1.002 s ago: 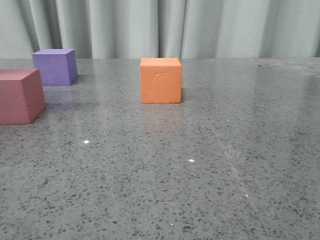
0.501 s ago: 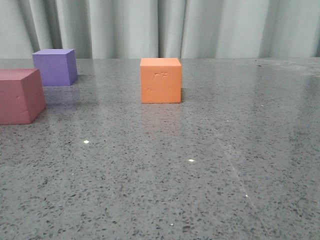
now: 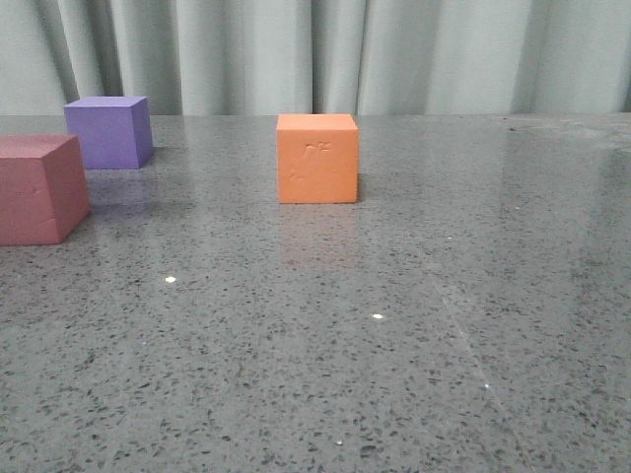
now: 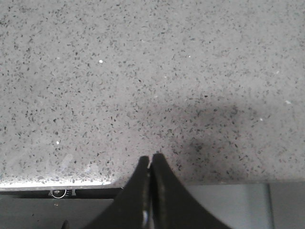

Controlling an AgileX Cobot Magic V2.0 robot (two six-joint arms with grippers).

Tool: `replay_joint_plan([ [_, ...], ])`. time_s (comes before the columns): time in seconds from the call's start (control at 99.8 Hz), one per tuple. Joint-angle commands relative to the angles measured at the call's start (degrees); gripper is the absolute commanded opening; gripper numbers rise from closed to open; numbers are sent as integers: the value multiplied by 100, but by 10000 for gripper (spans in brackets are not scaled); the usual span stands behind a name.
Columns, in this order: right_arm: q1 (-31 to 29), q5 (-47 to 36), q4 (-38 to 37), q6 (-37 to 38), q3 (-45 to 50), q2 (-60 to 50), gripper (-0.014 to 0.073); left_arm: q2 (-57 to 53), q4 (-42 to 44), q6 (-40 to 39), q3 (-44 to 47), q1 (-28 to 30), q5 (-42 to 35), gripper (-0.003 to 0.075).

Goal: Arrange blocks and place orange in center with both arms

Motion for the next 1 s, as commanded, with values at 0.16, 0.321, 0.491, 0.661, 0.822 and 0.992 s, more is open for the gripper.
replay_joint_plan([
  [0.16, 1, -354, -55, -47, -127, 15, -67, -102, -331, 55, -197, -51, -167, 654],
  [0.321, 1, -354, -55, -47, -127, 15, -67, -57, -444, 154, -220, -281, -117, 655],
  [0.491, 1, -354, -55, -47, -127, 15, -67, 22, 10, -504, -249, -1258, -836, 652],
  [0.661, 1, -354, -55, -47, -127, 15, -67, 486, 2352, -2705, -434, -2571, -1155, 652],
  [0.822, 1, -354, -55, -47, -127, 15, -67, 1157, 4316, -4706, -756, -3496, -1140, 652],
  [0.992, 1, -354, -55, -47, -127, 15, -67, 1927, 5550, -6179, -1348, -3967, -587, 652],
])
